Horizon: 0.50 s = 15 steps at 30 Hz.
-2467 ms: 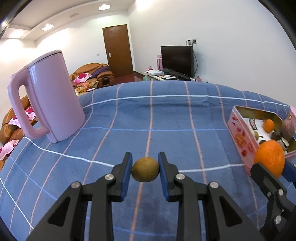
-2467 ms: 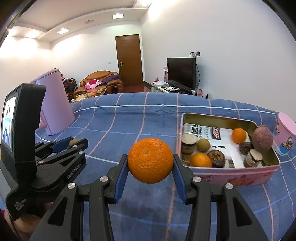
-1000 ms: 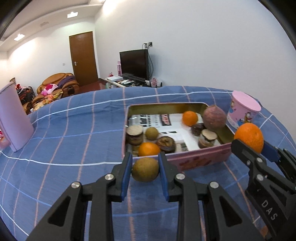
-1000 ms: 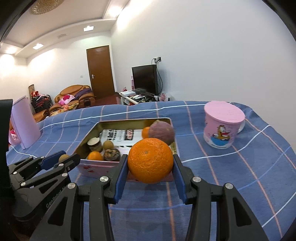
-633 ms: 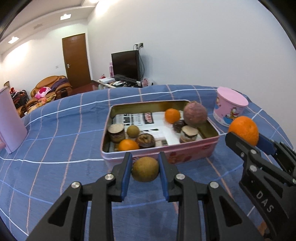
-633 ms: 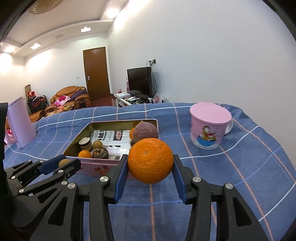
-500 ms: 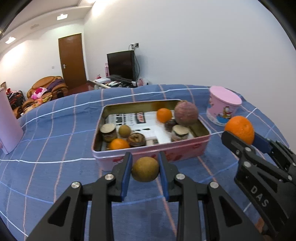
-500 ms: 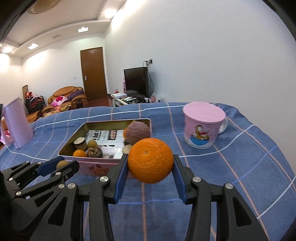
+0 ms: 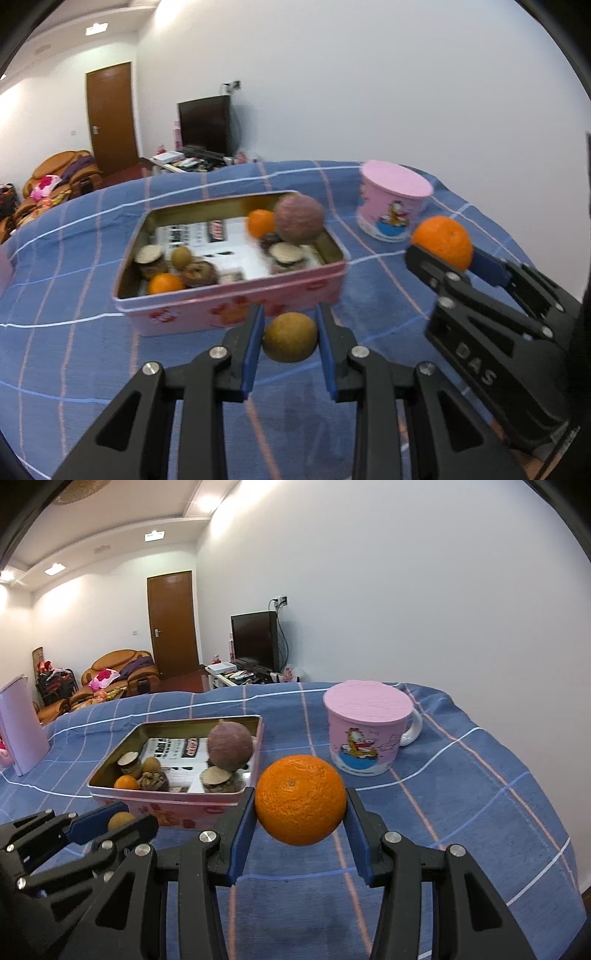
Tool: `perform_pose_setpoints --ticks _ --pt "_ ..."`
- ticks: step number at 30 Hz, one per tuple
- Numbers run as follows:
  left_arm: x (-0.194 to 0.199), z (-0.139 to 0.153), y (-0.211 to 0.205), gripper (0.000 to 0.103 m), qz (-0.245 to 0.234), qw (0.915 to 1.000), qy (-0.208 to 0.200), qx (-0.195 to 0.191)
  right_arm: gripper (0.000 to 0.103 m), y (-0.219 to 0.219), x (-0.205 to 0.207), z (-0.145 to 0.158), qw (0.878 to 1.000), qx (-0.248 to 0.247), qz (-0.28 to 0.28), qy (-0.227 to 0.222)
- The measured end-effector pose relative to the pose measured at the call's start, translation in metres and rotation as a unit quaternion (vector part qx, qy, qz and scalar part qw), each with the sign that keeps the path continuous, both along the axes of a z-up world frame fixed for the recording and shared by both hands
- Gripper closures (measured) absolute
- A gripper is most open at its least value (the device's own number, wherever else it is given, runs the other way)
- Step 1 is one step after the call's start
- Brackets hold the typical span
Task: Organize fruits
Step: 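Carry the orange and green fruit over the pink tin with both grippers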
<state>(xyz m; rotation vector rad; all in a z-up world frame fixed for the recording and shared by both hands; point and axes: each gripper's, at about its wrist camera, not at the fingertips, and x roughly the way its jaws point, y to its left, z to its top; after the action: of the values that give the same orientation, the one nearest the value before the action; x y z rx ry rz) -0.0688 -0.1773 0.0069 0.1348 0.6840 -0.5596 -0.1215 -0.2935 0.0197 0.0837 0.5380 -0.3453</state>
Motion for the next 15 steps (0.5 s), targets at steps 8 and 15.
perform_pose_setpoints --ticks 8,15 --pt "0.007 0.006 -0.011 0.073 -0.016 0.9998 0.0 -0.011 0.055 -0.016 0.004 0.002 1.0 -0.005 -0.013 0.005" --pt "0.054 0.023 0.017 0.073 0.049 0.9985 -0.023 -0.009 0.055 -0.009 0.033 0.017 1.0 -0.005 0.007 -0.007"
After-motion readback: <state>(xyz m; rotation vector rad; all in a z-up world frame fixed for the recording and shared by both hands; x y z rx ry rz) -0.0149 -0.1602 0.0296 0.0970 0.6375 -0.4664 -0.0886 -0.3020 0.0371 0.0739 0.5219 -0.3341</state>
